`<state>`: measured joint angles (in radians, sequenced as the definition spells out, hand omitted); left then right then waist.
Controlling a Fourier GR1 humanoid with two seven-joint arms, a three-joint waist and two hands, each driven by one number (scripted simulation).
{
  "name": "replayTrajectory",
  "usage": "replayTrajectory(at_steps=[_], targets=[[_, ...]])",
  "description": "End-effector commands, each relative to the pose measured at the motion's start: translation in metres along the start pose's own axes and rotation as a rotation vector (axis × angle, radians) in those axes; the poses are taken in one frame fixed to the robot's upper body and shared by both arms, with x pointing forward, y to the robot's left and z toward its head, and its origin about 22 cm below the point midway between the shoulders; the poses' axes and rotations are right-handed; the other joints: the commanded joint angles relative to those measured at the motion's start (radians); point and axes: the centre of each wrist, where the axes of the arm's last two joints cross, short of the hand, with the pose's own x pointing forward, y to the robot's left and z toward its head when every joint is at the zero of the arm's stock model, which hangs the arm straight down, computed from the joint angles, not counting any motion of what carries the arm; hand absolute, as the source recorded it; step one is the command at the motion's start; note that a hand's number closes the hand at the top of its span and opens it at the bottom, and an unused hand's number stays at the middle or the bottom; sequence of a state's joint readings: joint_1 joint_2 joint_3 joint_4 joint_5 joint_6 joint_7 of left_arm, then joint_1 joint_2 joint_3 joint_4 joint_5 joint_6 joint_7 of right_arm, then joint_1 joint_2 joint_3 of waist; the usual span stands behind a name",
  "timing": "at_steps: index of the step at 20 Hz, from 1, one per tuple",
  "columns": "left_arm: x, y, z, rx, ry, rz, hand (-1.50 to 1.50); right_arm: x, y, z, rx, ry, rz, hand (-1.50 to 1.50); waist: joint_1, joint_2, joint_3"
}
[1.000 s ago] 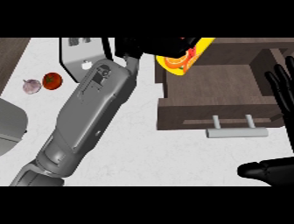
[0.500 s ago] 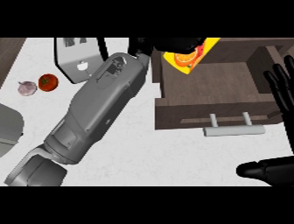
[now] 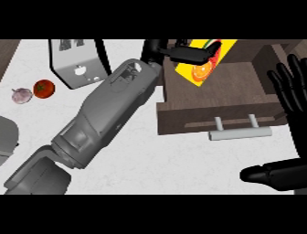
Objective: Pick up the cup, place it into the drawer and close the drawer
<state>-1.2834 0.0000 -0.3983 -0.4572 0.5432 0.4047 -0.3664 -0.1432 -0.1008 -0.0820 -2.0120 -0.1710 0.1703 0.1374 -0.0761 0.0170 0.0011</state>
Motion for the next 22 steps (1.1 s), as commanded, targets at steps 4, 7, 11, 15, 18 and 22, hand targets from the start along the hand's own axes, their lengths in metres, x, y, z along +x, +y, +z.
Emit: replayTrajectory(at_steps=[4,7,11,15,18,22], targets=[[-0.003,-0.002,-0.004,0.008,0.05,-0.143,1.5,-0.004,-0.003,-0.001,0.036,-0.003,-0.021,-1.5,-0.035,0.011,0.001],[0.004,-0.013,-0.003,-0.031,0.062,-0.171,-1.5,0.008,0.01,-0.007,0.028,-0.021,-0.022,-1.5,-0.038,0.006,0.001],[0.005,-0.011,-0.005,-0.014,0.062,-0.169,-1.5,0.004,0.005,0.001,0.041,-0.028,-0.025,-1.5,-0.045,0.009,0.001],[-0.009,-0.008,0.005,-0.01,0.019,-0.088,-1.5,0.003,-0.006,-0.007,0.046,-0.029,-0.058,-1.5,-0.036,0.013,0.001],[0.008,-0.017,0.001,-0.005,-0.014,0.02,-1.5,0.002,-0.003,0.002,0.044,-0.032,-0.11,-1.5,-0.033,0.007,0.0],[0.021,-0.022,-0.001,-0.025,-0.083,0.13,-1.5,0.005,-0.006,0.009,0.055,-0.012,-0.123,-1.5,0.003,-0.005,0.0]])
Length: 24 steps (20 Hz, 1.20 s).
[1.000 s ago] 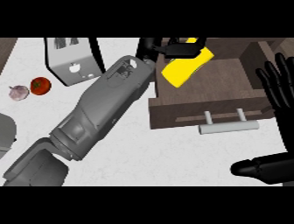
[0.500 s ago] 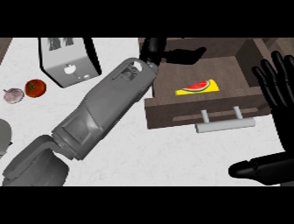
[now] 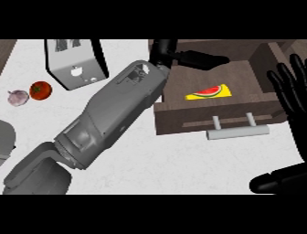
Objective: Pick up the cup, place it into the drawer and close the drawer
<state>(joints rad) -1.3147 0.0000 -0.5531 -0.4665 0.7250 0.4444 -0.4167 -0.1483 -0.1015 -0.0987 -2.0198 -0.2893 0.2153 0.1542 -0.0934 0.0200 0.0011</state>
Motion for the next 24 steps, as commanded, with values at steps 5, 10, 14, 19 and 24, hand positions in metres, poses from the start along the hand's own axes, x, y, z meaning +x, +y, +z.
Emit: replayTrajectory(at_steps=[5,10,14,19,24], targets=[[-0.001,0.005,0.002,-0.005,-0.031,0.183,-1.5,0.01,-0.014,0.021,0.026,-0.009,-0.002,1.5,0.062,-0.016,-0.001],[0.012,0.021,0.006,0.069,-0.042,0.236,-1.5,0.018,-0.015,0.021,0.143,0.063,0.145,1.5,0.108,-0.031,-0.002],[-0.008,0.079,0.023,0.176,-0.047,0.22,-1.5,0.024,-0.023,0.039,0.19,0.091,0.244,1.5,0.114,-0.034,-0.001],[0.008,0.104,0.047,0.194,-0.004,0.253,-1.5,0.019,-0.015,0.027,0.21,0.142,0.358,1.5,0.13,-0.034,-0.001],[-0.008,0.152,0.103,0.222,0.023,0.248,-1.5,0.008,-0.007,0.016,0.177,0.197,0.417,1.5,0.135,-0.029,-0.001]])
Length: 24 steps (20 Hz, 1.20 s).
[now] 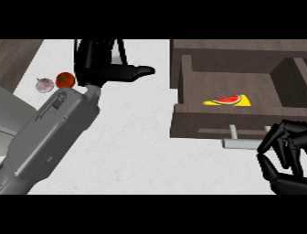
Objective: Pick up the cup, place it into the drawer and close the drawer
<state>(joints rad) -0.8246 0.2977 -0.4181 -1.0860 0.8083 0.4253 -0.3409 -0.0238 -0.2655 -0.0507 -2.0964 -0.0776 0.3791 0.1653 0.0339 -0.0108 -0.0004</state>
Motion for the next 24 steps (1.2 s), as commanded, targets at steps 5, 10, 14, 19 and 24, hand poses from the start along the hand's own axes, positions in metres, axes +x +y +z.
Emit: replayTrajectory(at_steps=[5,10,14,19,24], targets=[[0.027,0.075,0.069,0.015,0.019,0.013,-1.5,-0.023,0.014,-0.012,0.012,0.088,0.121,1.5,-0.003,0.005,0.0],[0.017,0.104,0.078,0.04,0.024,0.02,-1.5,-0.035,0.015,-0.023,0.157,0.051,0.446,1.5,-0.003,0.011,0.0],[0.021,0.116,0.111,0.029,0.032,0.024,-1.5,-0.055,0.04,-0.022,0.199,0.091,0.543,1.5,-0.007,0.007,0.001],[0.029,0.156,0.12,0.05,0.024,0.023,-1.5,-0.108,0.062,-0.036,0.234,0.113,0.595,1.5,-0.016,0.012,0.001],[0.021,0.174,0.129,0.059,0.017,0.02,-1.5,-0.134,0.066,-0.064,0.27,0.176,0.654,-1.5,-0.021,0.014,0.0]])
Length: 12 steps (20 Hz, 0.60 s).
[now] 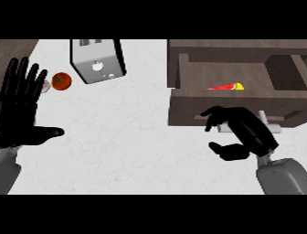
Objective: Pick up the cup, place it into the drawer and close the drawer
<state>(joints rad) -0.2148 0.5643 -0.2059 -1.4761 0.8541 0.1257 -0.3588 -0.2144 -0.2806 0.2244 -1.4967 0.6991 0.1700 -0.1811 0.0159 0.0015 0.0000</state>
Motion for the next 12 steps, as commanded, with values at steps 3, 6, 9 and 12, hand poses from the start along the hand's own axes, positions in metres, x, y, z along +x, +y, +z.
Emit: replayTrajectory(at_steps=[3,6,9,12], targets=[[0.008,0.032,0.012,0.004,-0.012,-0.014,-1.5,-0.02,0.018,-0.036,0.07,0.04,0.07,-1.5,-0.005,0.0,0.0],[0.008,0.03,0.03,0.003,-0.028,-0.007,-1.5,-0.04,0.027,-0.041,0.084,0.068,0.063,-1.5,-0.003,-0.001,0.0],[-0.004,0.03,0.036,0.005,-0.015,0.013,-1.5,-0.049,0.041,-0.065,0.084,0.076,0.046,-1.5,0.003,0.002,0.001],[-0.006,0.052,0.023,0.013,-0.002,0.005,-1.5,-0.069,0.023,-0.069,0.067,0.079,0.024,-1.5,-0.003,0.003,0.0]])
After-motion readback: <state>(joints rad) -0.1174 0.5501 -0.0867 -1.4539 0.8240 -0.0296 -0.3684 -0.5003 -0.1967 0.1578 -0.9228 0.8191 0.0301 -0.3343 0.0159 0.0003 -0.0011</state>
